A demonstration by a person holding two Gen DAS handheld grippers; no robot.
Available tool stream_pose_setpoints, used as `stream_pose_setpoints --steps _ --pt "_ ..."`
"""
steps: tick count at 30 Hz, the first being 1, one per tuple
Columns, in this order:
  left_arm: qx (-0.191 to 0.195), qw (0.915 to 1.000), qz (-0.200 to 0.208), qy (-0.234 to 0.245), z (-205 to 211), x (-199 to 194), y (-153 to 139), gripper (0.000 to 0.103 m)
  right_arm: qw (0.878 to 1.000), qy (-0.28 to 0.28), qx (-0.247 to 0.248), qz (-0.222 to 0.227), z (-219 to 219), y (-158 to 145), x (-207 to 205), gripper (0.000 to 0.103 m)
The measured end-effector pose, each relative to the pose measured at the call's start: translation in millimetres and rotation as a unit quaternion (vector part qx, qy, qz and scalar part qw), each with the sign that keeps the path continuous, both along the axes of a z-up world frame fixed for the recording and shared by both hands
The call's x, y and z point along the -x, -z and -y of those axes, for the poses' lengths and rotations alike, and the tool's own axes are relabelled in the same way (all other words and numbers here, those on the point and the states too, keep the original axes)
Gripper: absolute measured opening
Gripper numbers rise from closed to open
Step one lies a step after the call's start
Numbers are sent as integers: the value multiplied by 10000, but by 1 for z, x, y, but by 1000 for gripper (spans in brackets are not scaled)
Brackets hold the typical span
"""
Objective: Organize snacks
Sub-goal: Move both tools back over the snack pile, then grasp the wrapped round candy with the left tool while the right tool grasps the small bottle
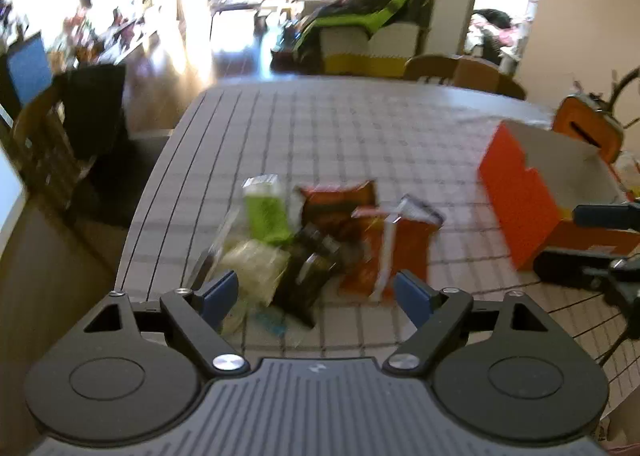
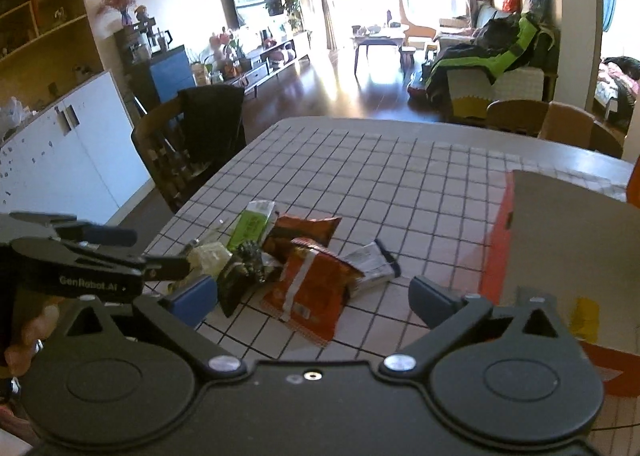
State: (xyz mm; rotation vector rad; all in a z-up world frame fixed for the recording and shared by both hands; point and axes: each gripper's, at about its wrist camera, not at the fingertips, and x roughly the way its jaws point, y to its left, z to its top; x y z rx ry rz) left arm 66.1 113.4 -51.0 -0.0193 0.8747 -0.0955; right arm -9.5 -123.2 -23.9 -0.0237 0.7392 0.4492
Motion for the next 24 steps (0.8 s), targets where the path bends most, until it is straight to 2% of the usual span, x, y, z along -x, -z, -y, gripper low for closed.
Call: stream_pose_setpoints --steps 5,12,16,20,22,24 --pt "-142 9995 -204 -191 -26 0 25 86 9996 -119 29 -261 -20 14 -8 103" --pt "-203 9990 -408 7 -47 -9 50 86 9987 -241 217 -389 -50 31 -20 102" --pt "-382 9983 -429 57 -55 -16 64 86 9977 -357 259 -516 -64 44 -26 100" --pt "-532 9964 -449 482 -65 -24 75 85 9948 -605 459 -679 -83 59 -27 97" --pt "-555 9949 -478 700 -69 -28 80 84 9930 -752 530 -741 -92 67 -25 93" --pt "-558 9929 -528 910 -72 -33 85 78 9908 -918 604 -788 -103 75 -23 89"
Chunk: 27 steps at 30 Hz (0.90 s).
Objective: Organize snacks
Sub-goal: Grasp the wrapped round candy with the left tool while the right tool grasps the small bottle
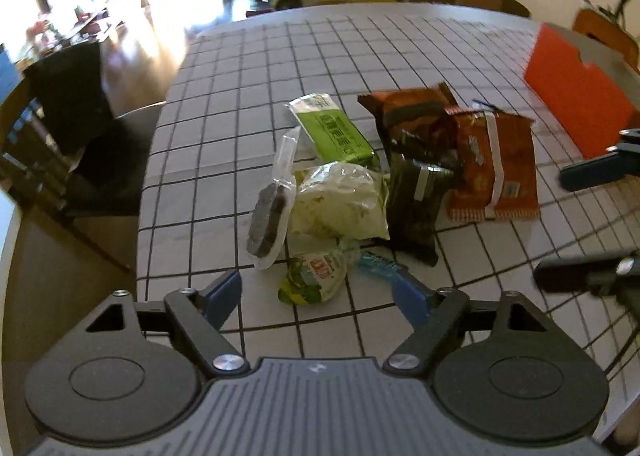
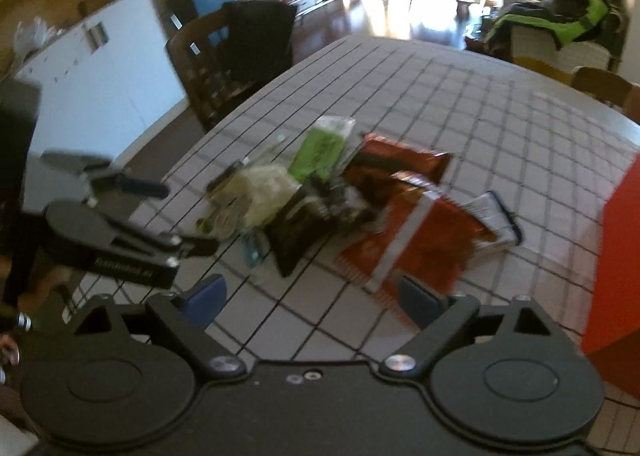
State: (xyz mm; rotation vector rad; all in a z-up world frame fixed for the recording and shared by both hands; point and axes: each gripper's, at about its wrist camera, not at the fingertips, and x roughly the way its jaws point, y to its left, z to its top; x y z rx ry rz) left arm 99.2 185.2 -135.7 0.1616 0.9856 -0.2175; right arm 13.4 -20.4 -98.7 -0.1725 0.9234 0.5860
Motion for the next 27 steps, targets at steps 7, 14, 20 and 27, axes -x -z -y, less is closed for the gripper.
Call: stream_pose_setpoints --steps 7,14,20,27 --pt "-62 9981 -258 553 -6 -16 15 69 9982 -585 130 -56 -41 21 4 79" --pt "120 9942 -559 908 -12 -28 23 58 9970 -716 104 -289 -62 39 -12 66" --pt "131 9929 -609 1016 -12 -36 28 49 9963 -716 116 -456 -73 51 -23 52" --pt "305 9927 -627 984 -16 -38 26 37 9965 -736 205 -334 -84 56 -28 35"
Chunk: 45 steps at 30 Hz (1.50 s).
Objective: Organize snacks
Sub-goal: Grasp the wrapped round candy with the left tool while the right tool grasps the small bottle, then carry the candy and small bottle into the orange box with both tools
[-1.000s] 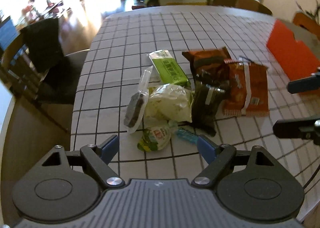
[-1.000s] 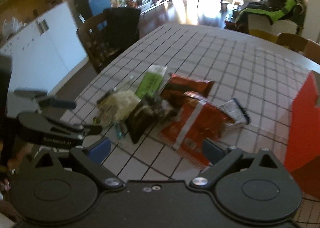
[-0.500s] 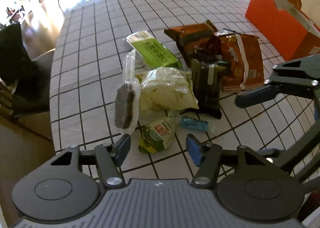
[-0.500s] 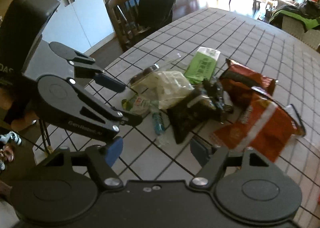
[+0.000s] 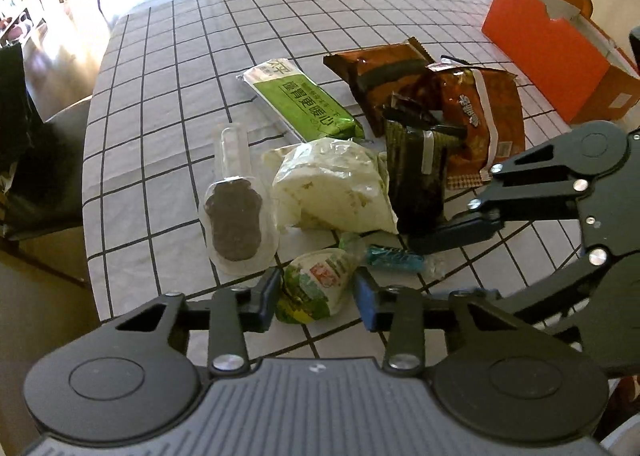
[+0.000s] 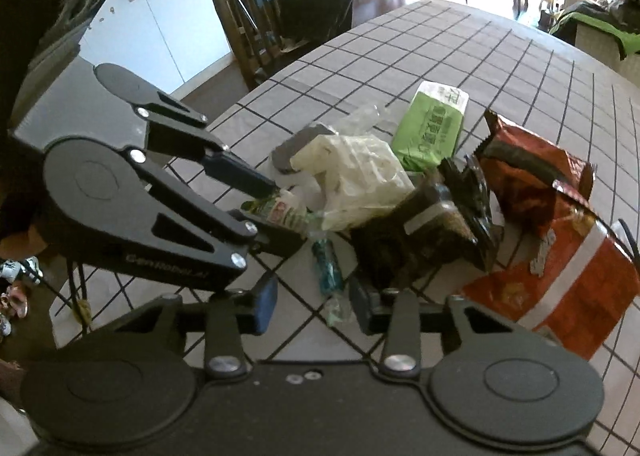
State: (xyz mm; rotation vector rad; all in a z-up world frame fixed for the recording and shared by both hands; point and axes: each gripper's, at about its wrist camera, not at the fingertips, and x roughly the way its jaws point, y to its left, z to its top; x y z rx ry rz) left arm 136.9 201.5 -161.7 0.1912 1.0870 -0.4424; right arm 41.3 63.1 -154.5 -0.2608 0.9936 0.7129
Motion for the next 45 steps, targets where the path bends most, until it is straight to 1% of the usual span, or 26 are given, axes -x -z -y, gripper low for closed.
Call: stream_pose_setpoints --steps 2,4,6,9,10,17,25,29,36,40,45 --pt "32 10000 5 -54 -1 2 0 36 10000 -1 27 60 -2 1 -1 33" --pt "102 9999 -17 -134 -4 2 -1 35 9998 -53 99 139 -5 1 -1 26" --pt "152 9996 -35 -219 -6 3 -1 35 9995 -78 198 252 -9 3 -2 22" --pt "222 9991 -21 -358 -11 6 -3 34 9993 3 210 308 -8 4 -4 13" --pt "257 9988 -30 -427 -13 7 -4 34 9994 55 186 300 -7 4 -5 12" --pt "368 9971 -66 -667 -16 18 -8 34 9991 241 131 315 -4 1 2 11" --pt "497 9957 -130 -770 -11 33 -19 34 9982 494 -143 306 17 -21 22 11" --pt "602 9957 -5 -702 -2 41 -35 34 9961 780 -207 352 33 -36 33 11" --pt "766 9960 274 -383 30 48 -69 34 9869 1410 -409 672 72 -71 49 11" --pt "810 9953 513 -130 62 47 -90 34 9776 1802 -537 944 102 -96 57 11" --pt "901 9931 742 124 107 45 -113 34 9661 2149 -676 1264 146 -122 62 11"
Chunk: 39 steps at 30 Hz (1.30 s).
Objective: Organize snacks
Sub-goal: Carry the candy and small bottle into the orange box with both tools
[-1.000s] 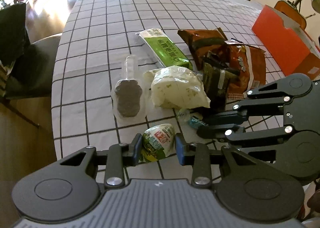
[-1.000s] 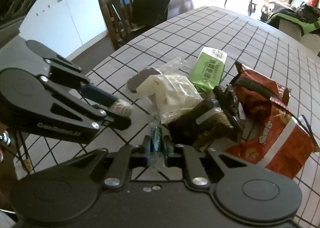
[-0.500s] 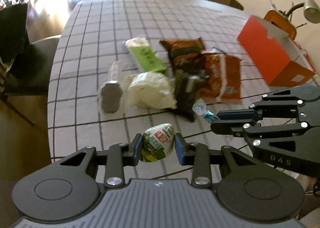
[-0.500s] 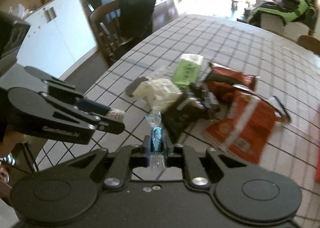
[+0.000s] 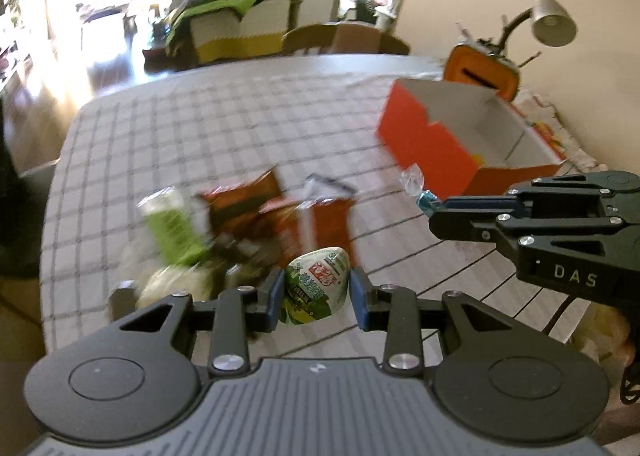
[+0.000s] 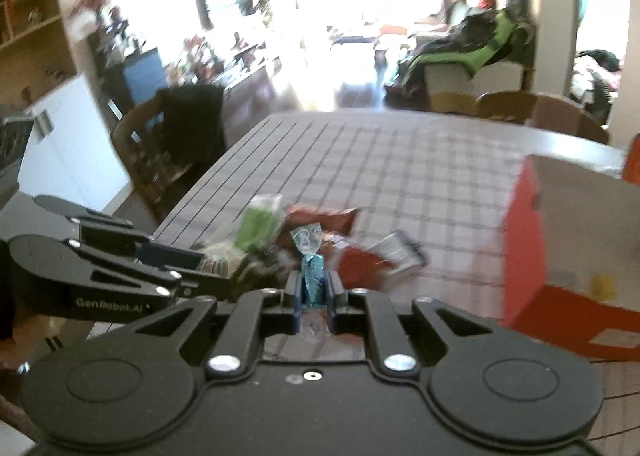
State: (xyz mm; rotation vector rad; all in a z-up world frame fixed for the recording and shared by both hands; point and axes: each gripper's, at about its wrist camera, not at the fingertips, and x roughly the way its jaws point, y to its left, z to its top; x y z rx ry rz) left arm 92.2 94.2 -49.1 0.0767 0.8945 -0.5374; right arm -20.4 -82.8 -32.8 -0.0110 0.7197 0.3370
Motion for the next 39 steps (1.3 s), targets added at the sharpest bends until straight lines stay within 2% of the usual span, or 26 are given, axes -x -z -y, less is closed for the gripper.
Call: stream_pose_setpoints --steps 9,19,32,39 --pt "71 9992 264 300 95 -1 -26 34 9984 500 -89 246 91 -23 1 11" --pt "-65 9973 472 550 190 -13 -30 34 9954 933 24 234 178 -19 -10 11" --pt "-508 9968 164 601 285 -66 -2 34 9869 1578 191 -292 273 18 -47 11" --pt "-828 9944 -101 645 320 -91 22 34 9830 1646 279 -765 293 40 -72 11"
